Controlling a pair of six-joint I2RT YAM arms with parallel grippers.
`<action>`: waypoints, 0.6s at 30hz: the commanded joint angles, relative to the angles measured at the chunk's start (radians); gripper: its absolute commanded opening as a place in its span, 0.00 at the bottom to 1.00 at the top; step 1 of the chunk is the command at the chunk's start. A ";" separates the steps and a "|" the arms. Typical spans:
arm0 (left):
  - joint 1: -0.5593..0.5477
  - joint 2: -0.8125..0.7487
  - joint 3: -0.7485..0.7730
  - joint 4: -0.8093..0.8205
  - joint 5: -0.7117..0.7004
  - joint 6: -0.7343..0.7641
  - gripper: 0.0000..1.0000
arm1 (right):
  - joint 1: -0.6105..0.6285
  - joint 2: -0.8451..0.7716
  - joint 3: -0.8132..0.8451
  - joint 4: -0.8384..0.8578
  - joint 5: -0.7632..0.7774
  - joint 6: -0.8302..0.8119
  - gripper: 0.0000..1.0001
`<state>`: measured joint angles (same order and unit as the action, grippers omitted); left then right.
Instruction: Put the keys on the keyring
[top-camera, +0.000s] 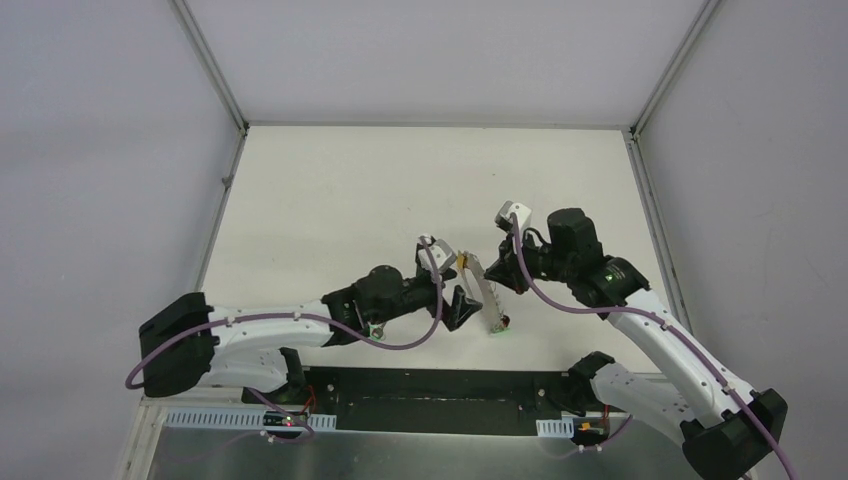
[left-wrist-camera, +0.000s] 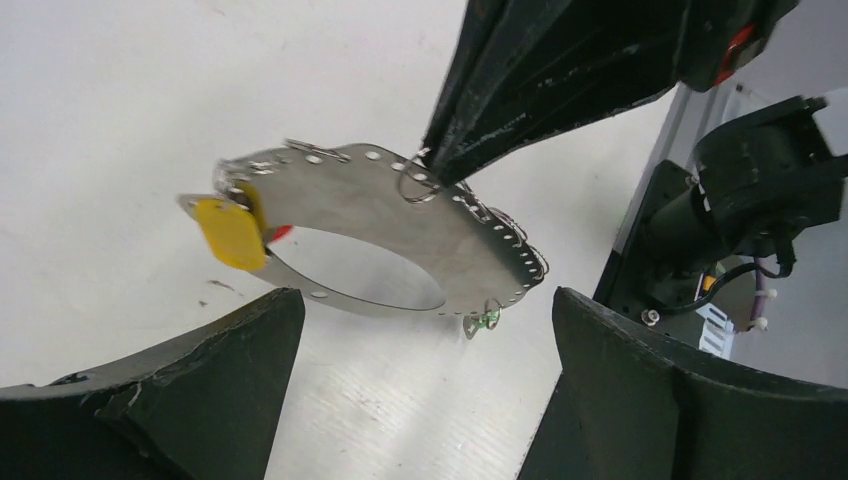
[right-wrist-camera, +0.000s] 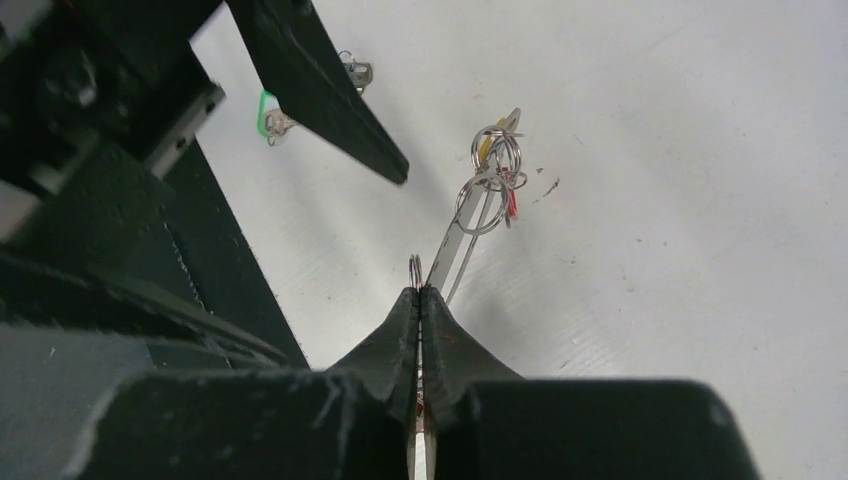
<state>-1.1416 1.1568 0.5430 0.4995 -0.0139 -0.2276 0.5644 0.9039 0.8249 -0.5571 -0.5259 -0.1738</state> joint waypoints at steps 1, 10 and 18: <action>-0.058 0.119 0.130 -0.038 -0.123 -0.067 0.99 | 0.028 -0.004 0.050 0.105 0.116 0.108 0.00; -0.116 0.325 0.298 -0.113 -0.336 -0.114 0.99 | 0.045 -0.032 0.016 0.190 0.201 0.208 0.00; -0.124 0.375 0.346 -0.248 -0.449 -0.124 0.92 | 0.045 -0.040 0.018 0.188 0.197 0.227 0.00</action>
<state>-1.2575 1.5410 0.8646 0.3176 -0.3695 -0.3309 0.6022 0.8860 0.8223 -0.4408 -0.3397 0.0223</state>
